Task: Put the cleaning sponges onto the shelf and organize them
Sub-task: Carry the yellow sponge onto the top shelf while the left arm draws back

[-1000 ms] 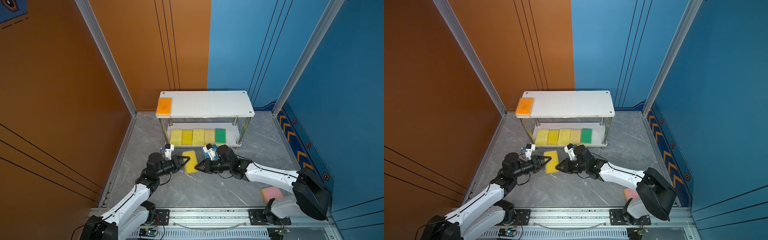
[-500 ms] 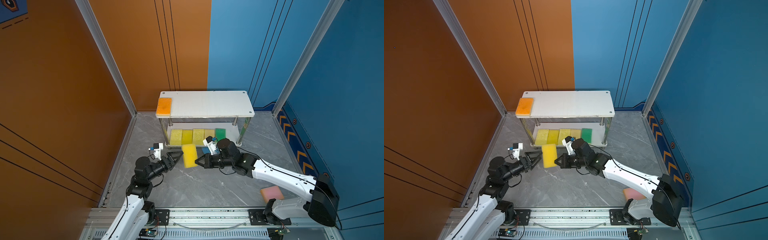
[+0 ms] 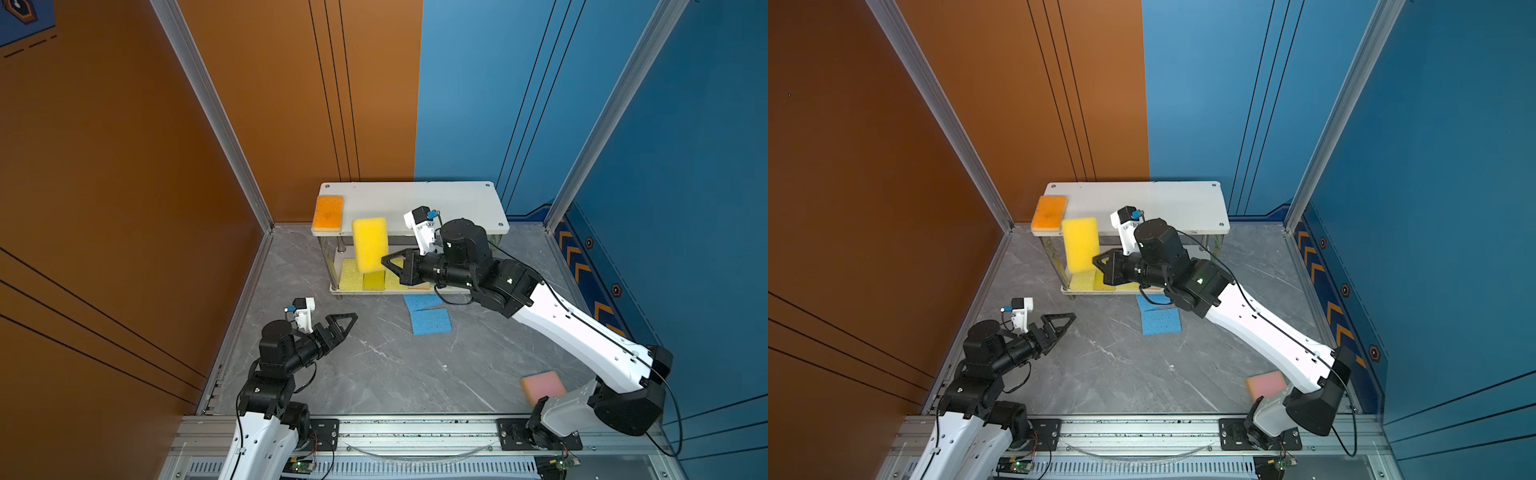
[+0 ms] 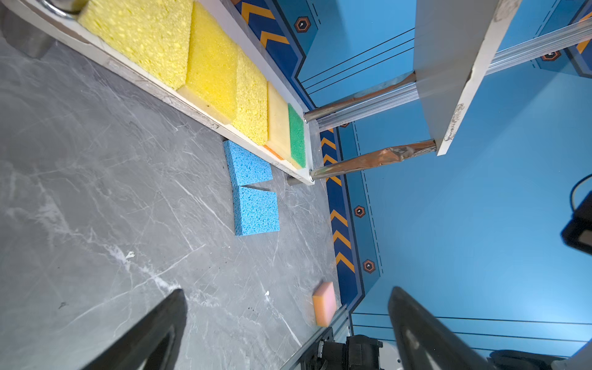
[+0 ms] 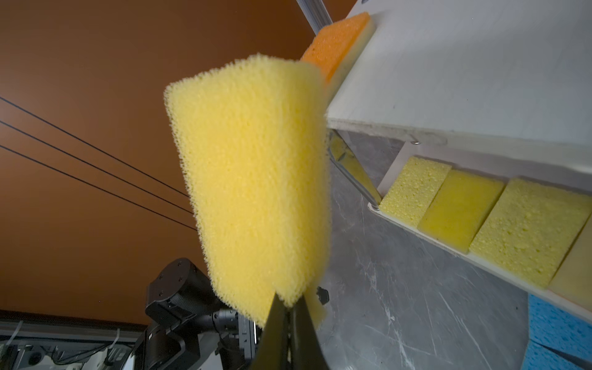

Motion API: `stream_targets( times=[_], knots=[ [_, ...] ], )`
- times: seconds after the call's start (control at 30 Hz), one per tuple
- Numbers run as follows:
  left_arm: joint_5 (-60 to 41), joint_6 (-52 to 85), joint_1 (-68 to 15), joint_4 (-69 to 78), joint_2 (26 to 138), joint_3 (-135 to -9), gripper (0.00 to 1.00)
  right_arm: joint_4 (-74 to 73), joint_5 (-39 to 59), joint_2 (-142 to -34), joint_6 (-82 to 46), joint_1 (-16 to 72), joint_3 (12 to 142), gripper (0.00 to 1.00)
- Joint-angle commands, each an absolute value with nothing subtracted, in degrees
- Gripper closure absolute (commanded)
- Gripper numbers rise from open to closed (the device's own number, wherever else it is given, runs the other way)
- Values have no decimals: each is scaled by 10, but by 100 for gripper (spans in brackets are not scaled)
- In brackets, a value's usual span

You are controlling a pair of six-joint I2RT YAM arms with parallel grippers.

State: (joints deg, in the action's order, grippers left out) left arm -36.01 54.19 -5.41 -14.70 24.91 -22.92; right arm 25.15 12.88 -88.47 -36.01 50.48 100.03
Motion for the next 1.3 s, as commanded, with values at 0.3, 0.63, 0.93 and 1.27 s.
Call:
stream_targets(
  times=[0.3, 0.63, 0.93, 1.27],
  knots=[
    [-363, 506, -57, -168, 261, -219, 2, 311, 141, -1099, -351, 446, 1241, 95],
    [-380, 504, -49, -152, 272, -208, 2, 310, 135, -1138, -371, 435, 1289, 93],
    [-387, 510, -47, -145, 271, -204, 2, 301, 136, -1153, -394, 428, 1306, 67],
    [-388, 510, -44, -145, 271, -205, 2, 299, 143, -1159, -400, 433, 1313, 52]
  ],
)
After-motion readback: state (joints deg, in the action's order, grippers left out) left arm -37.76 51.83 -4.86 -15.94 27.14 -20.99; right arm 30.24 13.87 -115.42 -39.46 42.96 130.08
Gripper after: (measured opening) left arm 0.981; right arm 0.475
